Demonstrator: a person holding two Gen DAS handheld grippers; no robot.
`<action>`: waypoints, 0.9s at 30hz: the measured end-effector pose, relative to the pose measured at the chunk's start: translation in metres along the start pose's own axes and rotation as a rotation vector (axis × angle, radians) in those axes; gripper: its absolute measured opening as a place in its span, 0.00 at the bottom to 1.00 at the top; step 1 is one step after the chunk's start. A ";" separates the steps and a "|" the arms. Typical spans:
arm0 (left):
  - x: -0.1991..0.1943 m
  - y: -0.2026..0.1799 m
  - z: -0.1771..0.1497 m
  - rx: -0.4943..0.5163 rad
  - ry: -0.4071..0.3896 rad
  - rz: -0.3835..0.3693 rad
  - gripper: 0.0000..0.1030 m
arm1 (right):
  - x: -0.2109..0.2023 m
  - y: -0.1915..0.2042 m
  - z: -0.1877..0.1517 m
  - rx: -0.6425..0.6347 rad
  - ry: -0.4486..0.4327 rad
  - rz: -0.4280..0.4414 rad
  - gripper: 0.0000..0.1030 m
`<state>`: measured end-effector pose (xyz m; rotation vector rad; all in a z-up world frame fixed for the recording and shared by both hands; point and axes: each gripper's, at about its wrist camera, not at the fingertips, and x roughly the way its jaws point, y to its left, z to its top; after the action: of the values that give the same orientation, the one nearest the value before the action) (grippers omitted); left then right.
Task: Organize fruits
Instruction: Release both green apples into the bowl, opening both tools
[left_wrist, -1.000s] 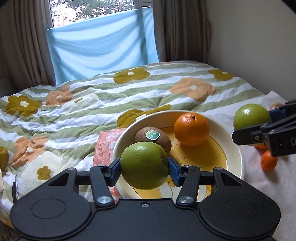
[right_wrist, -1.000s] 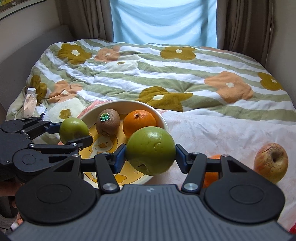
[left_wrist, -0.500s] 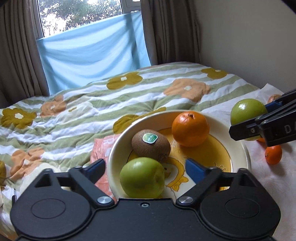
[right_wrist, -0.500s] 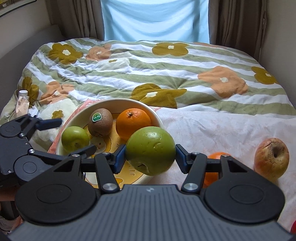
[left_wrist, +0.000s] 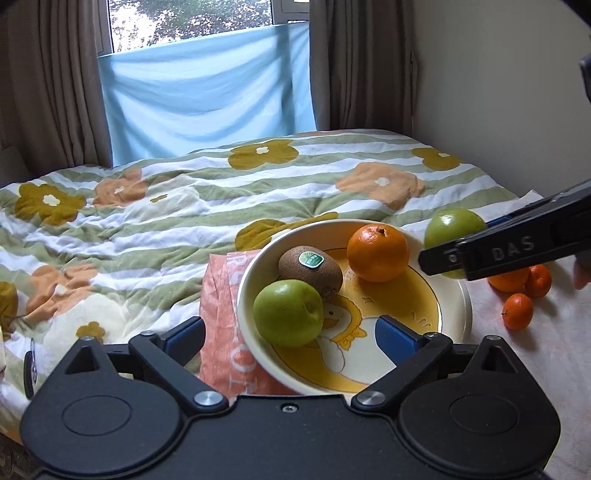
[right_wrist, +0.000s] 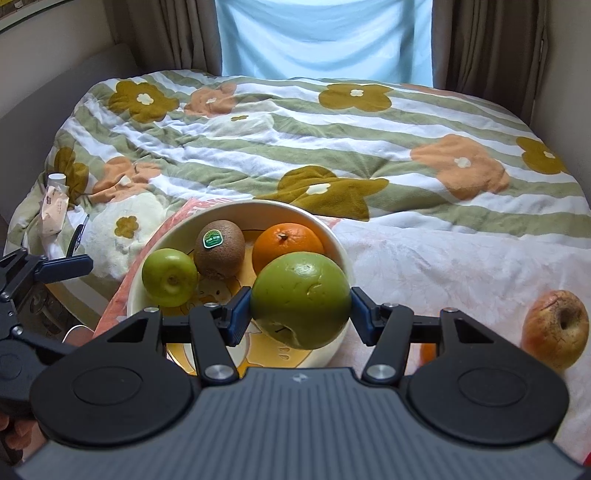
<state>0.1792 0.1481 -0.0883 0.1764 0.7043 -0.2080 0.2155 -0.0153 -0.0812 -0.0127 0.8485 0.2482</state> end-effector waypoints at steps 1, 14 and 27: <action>-0.002 0.000 -0.001 -0.003 0.002 0.007 0.99 | 0.002 0.002 0.000 -0.002 0.004 0.005 0.69; -0.009 0.013 -0.011 -0.028 0.017 0.045 1.00 | 0.036 0.020 -0.006 -0.010 0.073 0.070 0.69; -0.017 0.007 -0.008 -0.013 0.005 0.027 1.00 | 0.013 0.015 0.000 0.033 -0.029 0.073 1.00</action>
<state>0.1633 0.1587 -0.0831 0.1739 0.7074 -0.1772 0.2203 0.0019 -0.0898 0.0529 0.8247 0.3026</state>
